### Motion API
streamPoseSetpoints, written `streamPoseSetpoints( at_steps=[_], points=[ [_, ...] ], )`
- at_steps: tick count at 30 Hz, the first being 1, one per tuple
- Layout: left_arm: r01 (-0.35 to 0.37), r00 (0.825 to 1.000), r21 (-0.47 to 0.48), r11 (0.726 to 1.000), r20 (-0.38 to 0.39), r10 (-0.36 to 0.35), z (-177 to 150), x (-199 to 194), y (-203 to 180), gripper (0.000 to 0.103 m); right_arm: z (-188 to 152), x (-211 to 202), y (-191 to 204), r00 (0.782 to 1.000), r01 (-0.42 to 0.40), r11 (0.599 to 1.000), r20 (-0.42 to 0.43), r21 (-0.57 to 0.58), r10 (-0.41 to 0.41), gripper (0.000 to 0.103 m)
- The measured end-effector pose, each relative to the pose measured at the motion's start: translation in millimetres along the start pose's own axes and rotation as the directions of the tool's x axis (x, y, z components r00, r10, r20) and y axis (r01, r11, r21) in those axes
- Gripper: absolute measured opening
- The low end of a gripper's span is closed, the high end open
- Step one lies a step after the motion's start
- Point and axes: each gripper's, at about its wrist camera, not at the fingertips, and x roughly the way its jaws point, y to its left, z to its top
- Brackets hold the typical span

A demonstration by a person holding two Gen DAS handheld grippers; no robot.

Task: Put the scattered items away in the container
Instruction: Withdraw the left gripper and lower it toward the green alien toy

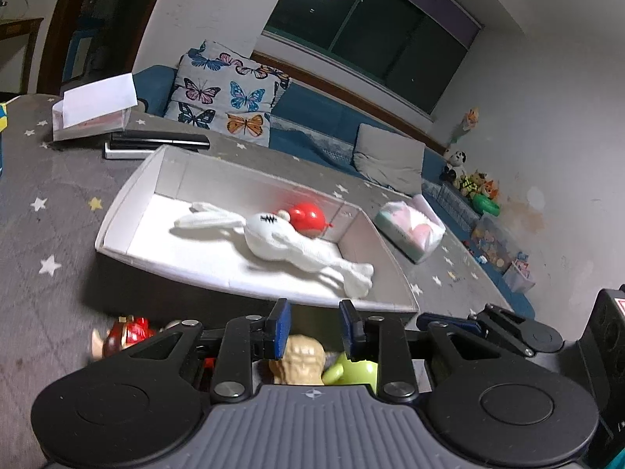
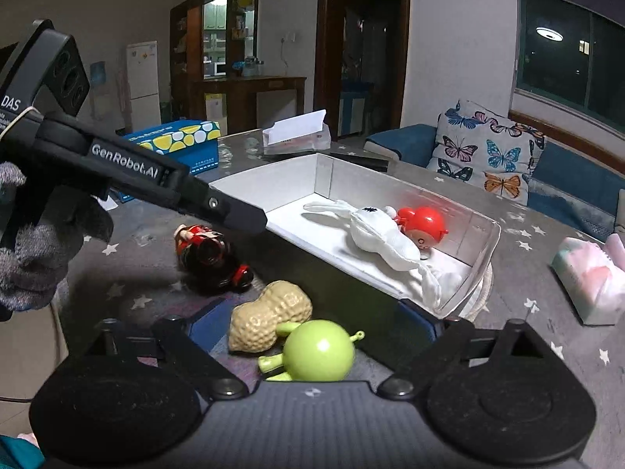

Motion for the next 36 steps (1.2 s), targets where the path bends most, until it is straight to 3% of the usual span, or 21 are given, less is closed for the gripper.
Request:
streamPoseSetpoints(
  at_steps=[2, 5, 25, 36],
  points=[
    [0.008, 1.000, 0.000, 1.000, -0.004, -0.008, -5, -2, -2, 0.030, -3, -2, 5, 1.000, -0.005, 1.000, 0.007, 0.001, 0.005, 0.101],
    [0.012, 1.000, 0.009, 1.000, -0.012, -0.012, -13, -5, -5, 0.031, -6, -4, 10, 1.000, 0.006, 1.000, 0.008, -0.010, -0.006, 0.103],
    [0.003, 0.995, 0.013, 1.000, -0.099, -0.002, -44, 6, -12, 0.031, -37, 9, 8, 0.999, 0.045, 0.995, -0.035, 0.091, -0.042, 0.103],
    [-0.065, 0.990, 0.055, 0.996, -0.125, 0.072, -52, 20, -15, 0.031, -45, 14, 3, 0.997, 0.063, 0.989, -0.054, 0.135, -0.056, 0.103]
  ],
)
